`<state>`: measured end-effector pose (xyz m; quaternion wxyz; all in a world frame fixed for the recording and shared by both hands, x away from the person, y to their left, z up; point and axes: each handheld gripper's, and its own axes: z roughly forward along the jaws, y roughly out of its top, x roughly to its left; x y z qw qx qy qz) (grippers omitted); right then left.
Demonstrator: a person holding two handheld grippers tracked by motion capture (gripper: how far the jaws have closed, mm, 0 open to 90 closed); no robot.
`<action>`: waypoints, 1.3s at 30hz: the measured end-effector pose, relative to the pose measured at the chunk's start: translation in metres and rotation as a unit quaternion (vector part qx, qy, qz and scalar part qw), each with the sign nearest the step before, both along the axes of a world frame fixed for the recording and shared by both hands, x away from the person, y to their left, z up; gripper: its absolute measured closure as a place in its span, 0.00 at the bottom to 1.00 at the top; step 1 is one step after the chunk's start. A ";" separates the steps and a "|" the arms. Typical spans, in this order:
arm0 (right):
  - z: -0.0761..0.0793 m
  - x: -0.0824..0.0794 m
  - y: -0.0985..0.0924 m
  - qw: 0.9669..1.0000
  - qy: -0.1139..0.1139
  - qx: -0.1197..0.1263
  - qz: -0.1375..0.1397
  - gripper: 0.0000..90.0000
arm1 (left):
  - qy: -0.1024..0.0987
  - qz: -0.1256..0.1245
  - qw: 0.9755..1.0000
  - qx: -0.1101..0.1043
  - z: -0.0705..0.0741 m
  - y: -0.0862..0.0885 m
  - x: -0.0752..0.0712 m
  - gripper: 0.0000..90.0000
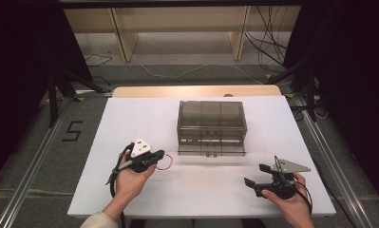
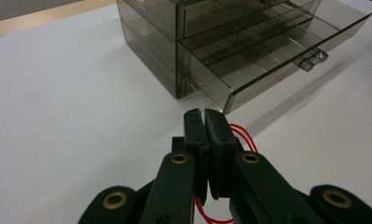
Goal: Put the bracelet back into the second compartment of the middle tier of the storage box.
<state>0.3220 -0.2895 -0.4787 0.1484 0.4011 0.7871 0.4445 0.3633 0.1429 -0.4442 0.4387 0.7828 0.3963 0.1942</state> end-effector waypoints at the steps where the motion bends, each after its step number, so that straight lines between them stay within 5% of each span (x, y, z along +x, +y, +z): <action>1: 0.000 0.000 0.000 1.000 -0.001 0.000 0.001 0.19 | -0.001 -0.001 1.000 0.000 0.000 -0.001 0.000 0.98; 39: 0.000 0.000 -0.001 1.000 -0.002 0.002 0.000 0.19 | -0.008 -0.037 0.999 0.000 0.006 -0.039 0.005 0.98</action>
